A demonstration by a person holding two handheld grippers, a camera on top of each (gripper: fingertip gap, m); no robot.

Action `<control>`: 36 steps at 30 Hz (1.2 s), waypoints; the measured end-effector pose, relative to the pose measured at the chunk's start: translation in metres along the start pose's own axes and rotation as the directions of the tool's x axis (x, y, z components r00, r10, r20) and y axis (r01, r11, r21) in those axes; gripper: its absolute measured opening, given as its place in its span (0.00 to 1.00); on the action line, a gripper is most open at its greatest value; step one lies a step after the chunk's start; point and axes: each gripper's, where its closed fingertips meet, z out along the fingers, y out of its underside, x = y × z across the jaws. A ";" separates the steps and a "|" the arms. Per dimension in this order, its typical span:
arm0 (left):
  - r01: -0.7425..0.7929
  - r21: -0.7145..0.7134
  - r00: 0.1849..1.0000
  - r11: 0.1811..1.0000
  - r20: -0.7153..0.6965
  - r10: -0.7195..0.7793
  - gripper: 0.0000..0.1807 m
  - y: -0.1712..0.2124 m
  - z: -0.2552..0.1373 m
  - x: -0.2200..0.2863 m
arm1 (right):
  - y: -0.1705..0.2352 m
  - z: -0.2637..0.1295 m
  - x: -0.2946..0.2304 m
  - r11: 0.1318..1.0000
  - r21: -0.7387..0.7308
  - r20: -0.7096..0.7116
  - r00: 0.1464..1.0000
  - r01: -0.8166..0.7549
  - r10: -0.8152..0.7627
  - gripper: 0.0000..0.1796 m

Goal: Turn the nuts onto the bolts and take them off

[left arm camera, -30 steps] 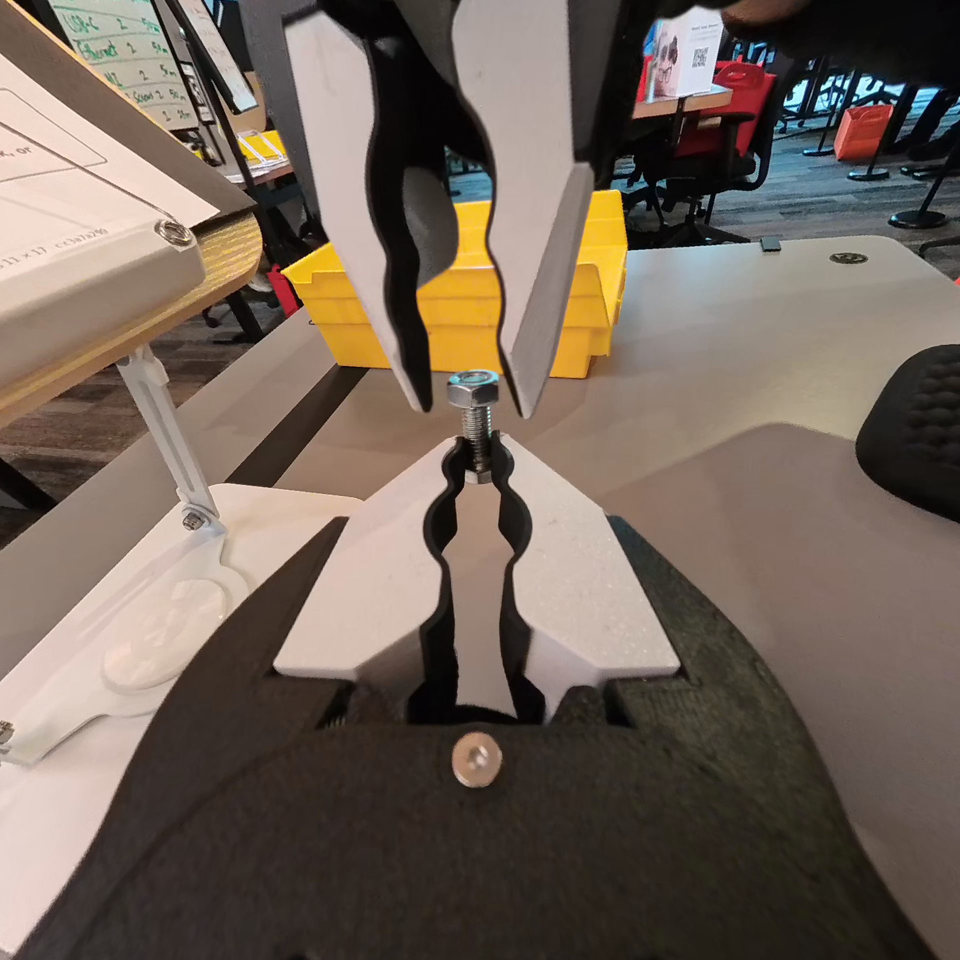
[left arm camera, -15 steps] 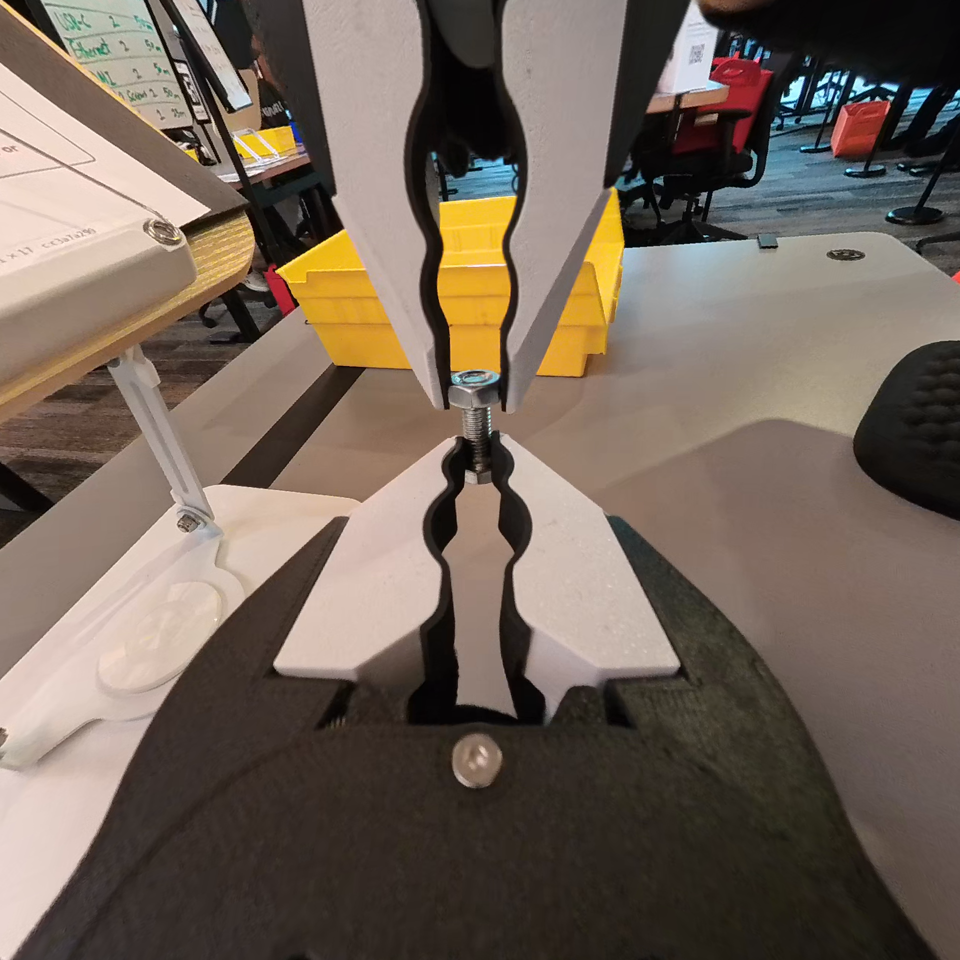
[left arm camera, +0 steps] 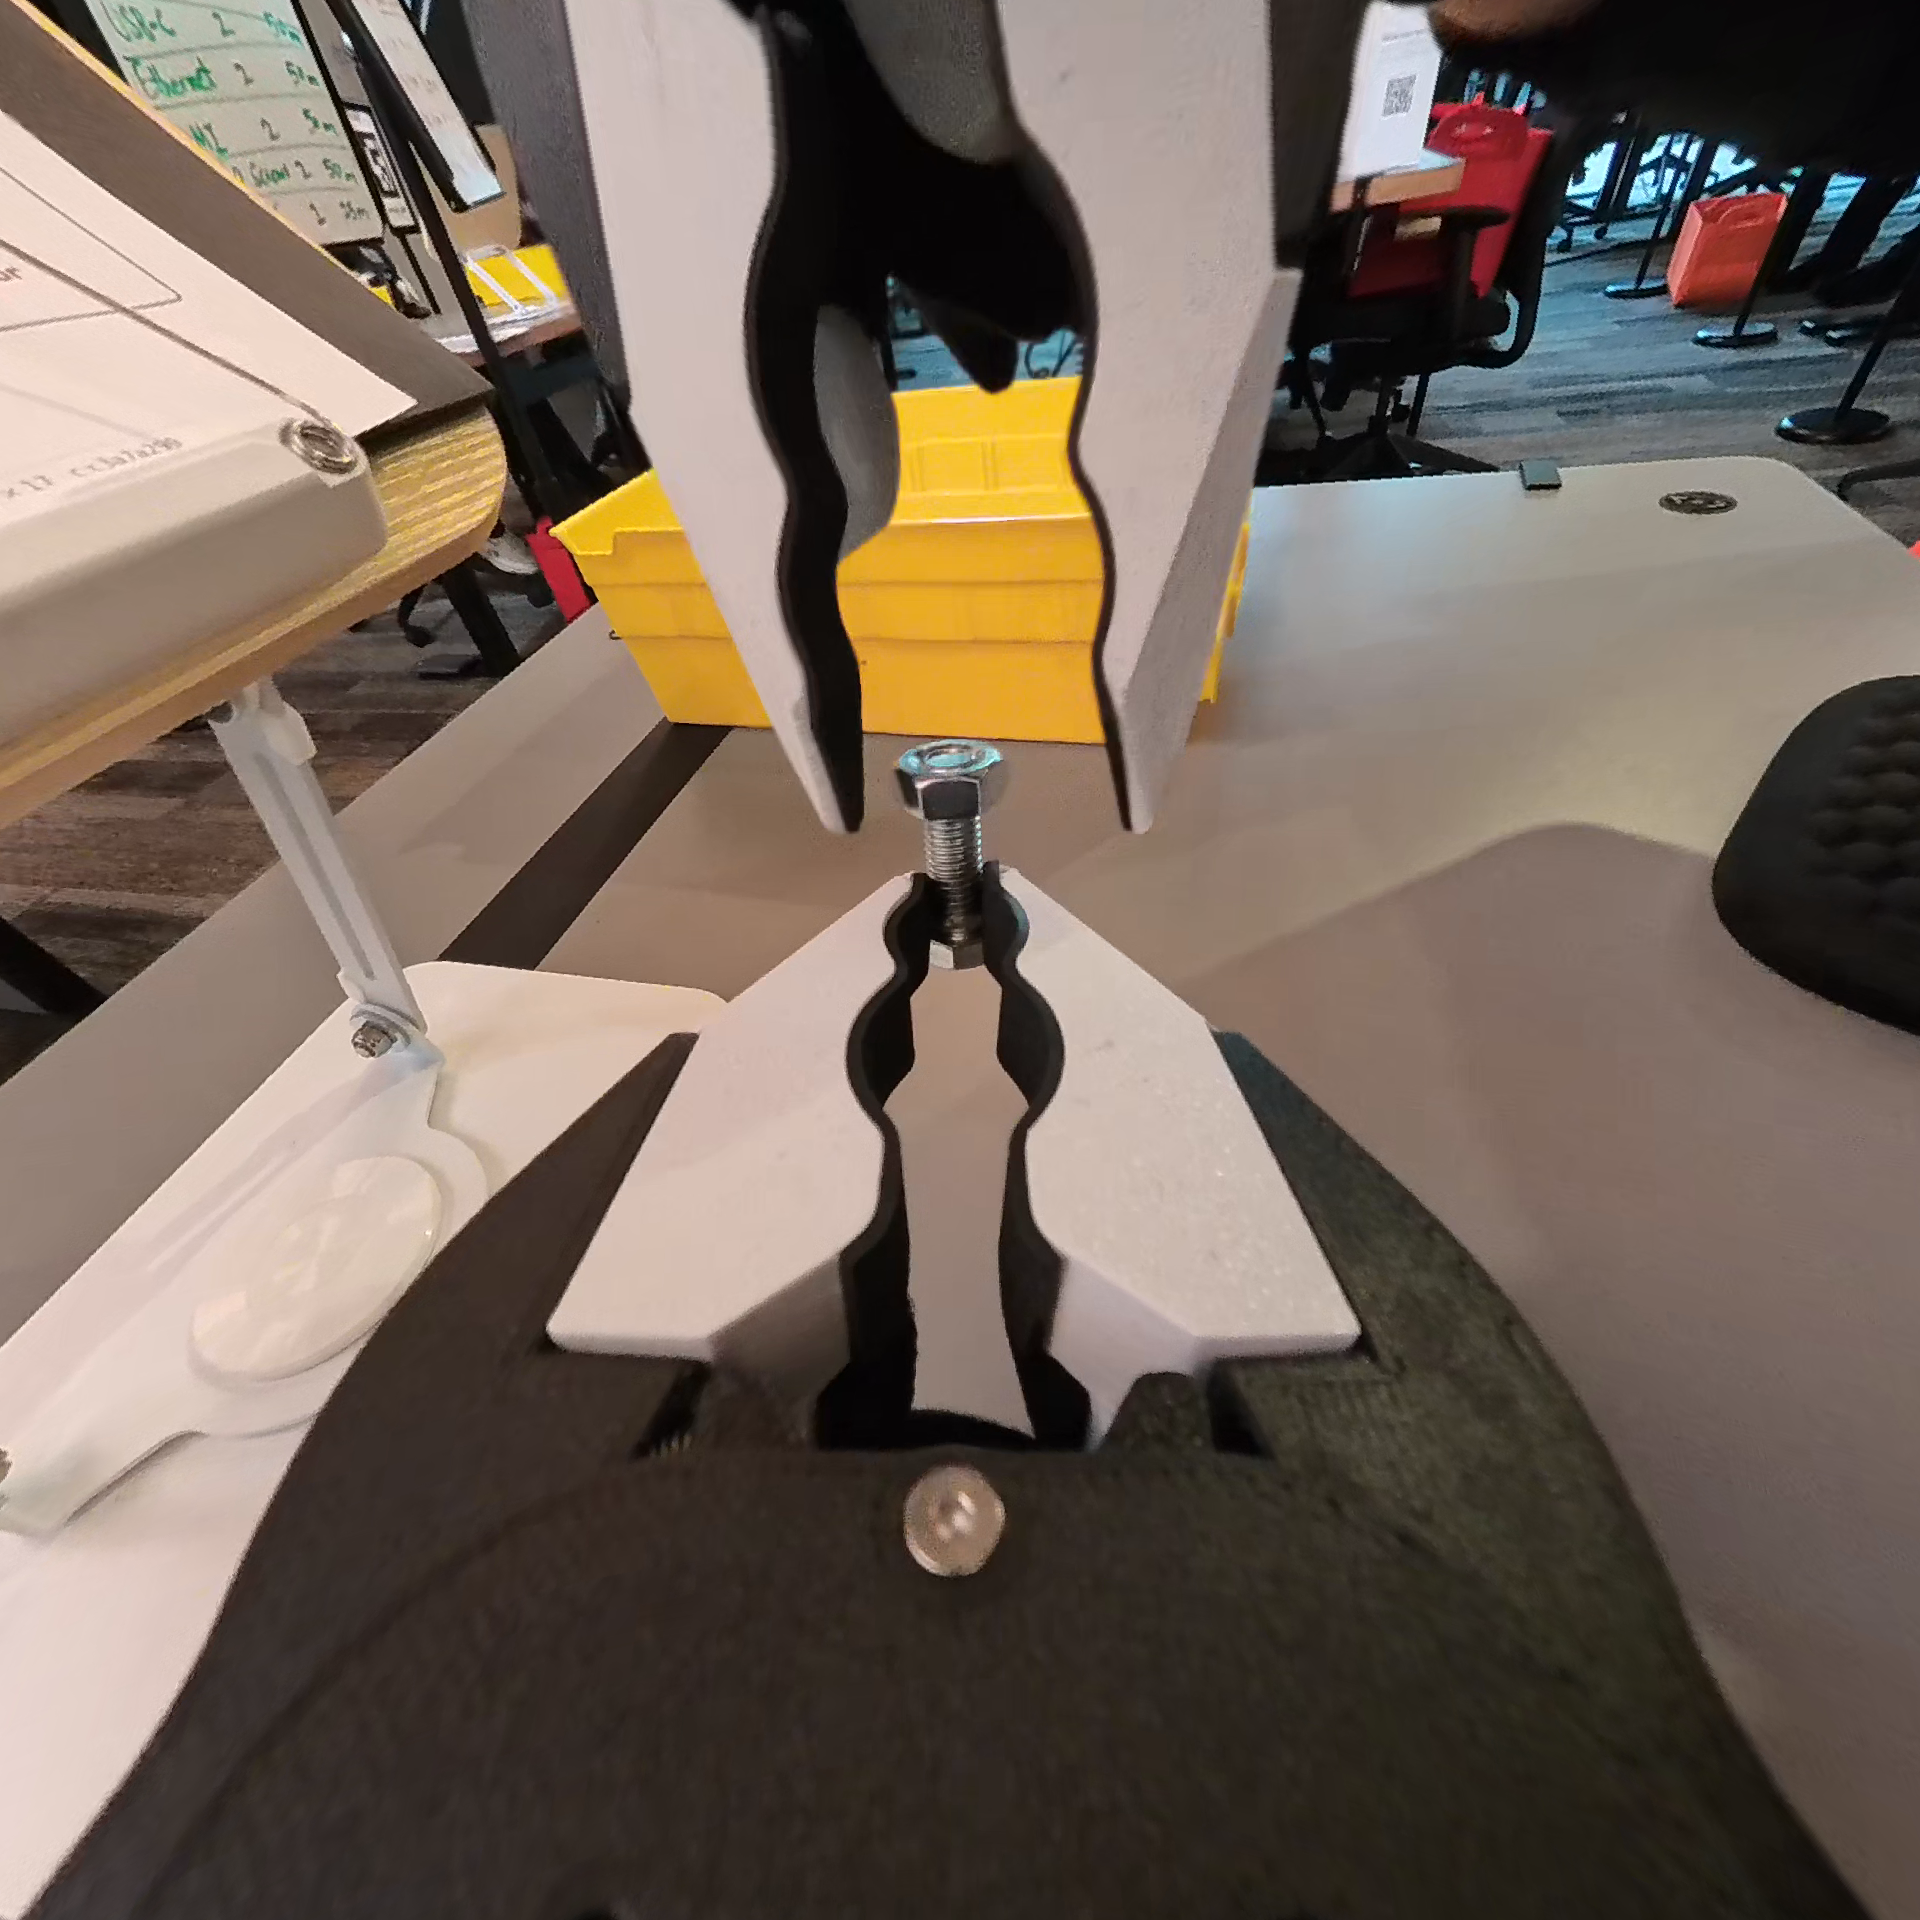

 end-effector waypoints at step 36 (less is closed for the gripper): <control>0.016 0.033 1.000 0.999 -0.024 -0.015 0.04 -0.007 -0.003 0.002 | 0.004 -0.003 0.003 0.990 -0.042 -0.058 0.989 0.133 -0.135 0.09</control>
